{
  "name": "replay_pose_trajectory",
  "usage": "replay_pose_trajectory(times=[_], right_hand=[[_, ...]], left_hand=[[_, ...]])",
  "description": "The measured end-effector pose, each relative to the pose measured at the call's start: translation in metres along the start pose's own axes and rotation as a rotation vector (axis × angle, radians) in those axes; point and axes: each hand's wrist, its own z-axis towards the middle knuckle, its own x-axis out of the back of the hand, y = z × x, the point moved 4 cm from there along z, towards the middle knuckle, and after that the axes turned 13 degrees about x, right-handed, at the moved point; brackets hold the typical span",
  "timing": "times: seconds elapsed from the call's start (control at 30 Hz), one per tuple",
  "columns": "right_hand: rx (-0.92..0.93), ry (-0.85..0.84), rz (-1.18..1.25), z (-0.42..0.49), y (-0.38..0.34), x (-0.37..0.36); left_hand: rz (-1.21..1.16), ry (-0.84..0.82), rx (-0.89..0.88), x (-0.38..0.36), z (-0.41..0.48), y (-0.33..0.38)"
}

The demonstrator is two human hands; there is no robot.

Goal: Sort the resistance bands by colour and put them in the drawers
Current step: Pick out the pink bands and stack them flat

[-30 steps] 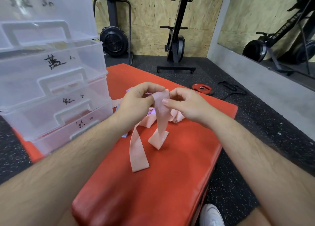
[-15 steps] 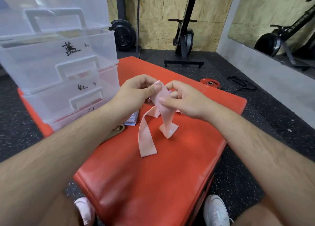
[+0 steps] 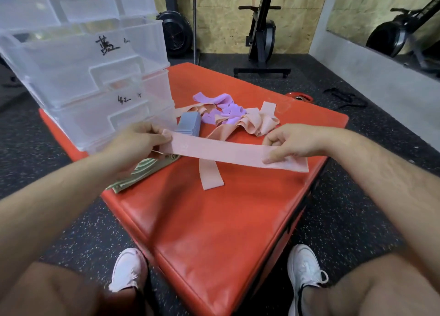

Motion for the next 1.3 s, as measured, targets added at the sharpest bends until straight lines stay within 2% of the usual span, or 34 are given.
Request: replay_pose_trajectory(times=[0.13,0.3,0.43,0.57,0.67,0.83,0.93,1.03,1.2,1.3], right_hand=[[-0.081,0.015,0.054,-0.016,0.021,-0.007],[-0.160,0.003,0.045,-0.024,0.033,-0.022],[-0.206,-0.052,-0.123,-0.021,0.039,-0.042],[-0.247,-0.026,-0.206,-0.016,0.044,-0.045],[-0.283,-0.062,-0.310,-0.014,0.046,-0.042],[-0.171,0.029,-0.414,0.008,0.032,-0.037],[-0.077,0.079,-0.412,0.026,0.018,-0.042],[-0.022,0.057,-0.403,0.042,0.002,-0.049],[0.039,0.071,-0.327,0.062,-0.016,-0.054],[0.036,0.112,-0.234,0.070,-0.021,-0.053]], left_hand=[[0.064,0.027,0.125,0.005,-0.002,-0.042],[0.347,0.075,0.116,-0.005,-0.009,-0.077],[0.684,0.142,-0.033,-0.014,-0.015,-0.080],[0.807,0.142,-0.229,-0.019,-0.020,-0.073],[0.912,0.151,-0.286,-0.023,-0.021,-0.066],[0.849,0.165,-0.330,-0.038,-0.008,-0.049],[0.767,0.101,-0.253,-0.052,0.005,-0.044],[0.762,0.016,-0.179,-0.068,0.014,-0.038],[0.800,0.023,-0.167,-0.089,0.027,-0.018],[0.622,0.026,-0.126,-0.093,0.034,-0.006]])
